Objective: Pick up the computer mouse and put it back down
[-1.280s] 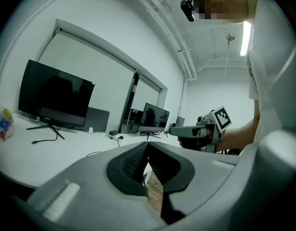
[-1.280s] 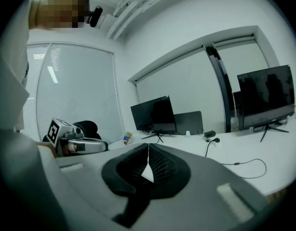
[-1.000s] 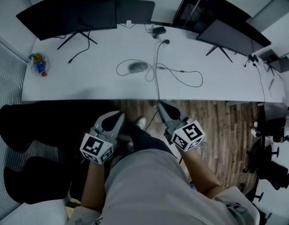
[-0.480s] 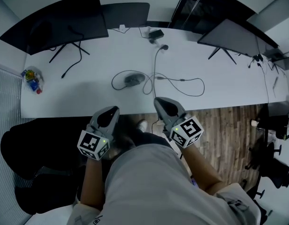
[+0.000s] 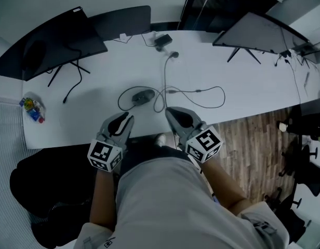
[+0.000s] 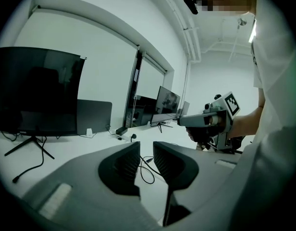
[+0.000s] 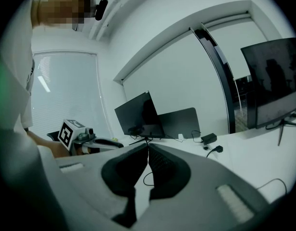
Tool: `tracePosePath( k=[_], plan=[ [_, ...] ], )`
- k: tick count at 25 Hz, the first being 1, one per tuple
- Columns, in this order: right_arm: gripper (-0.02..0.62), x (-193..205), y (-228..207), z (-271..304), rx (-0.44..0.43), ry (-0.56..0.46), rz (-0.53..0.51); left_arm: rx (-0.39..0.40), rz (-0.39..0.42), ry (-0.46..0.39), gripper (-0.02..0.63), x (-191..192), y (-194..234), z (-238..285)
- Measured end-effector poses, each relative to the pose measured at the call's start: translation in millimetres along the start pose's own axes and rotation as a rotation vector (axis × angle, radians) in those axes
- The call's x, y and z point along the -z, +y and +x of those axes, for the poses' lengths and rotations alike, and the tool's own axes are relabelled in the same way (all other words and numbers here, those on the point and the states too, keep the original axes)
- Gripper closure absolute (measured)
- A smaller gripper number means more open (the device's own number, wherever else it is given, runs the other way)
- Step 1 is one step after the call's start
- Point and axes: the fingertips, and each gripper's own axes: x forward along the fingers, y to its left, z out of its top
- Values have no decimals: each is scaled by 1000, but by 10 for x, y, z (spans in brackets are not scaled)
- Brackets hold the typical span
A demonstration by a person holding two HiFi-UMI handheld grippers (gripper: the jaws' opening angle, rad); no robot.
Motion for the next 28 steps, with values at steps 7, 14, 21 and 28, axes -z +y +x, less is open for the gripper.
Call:
tracePosePath(
  k=[7,14,21,28],
  plan=[
    [592,53,-212,-14,84,21,36,91,54,107,454,147,177,459],
    [592,144,-456,-80,229,33,98,208,92,197,399,403,380,910],
    [592,237,-529,-191,356,58,137,298,182,299,318,822,520,1268],
    [592,343,-567,-393,462,83,170,310,208,361,301,1223,605,1554]
  ],
)
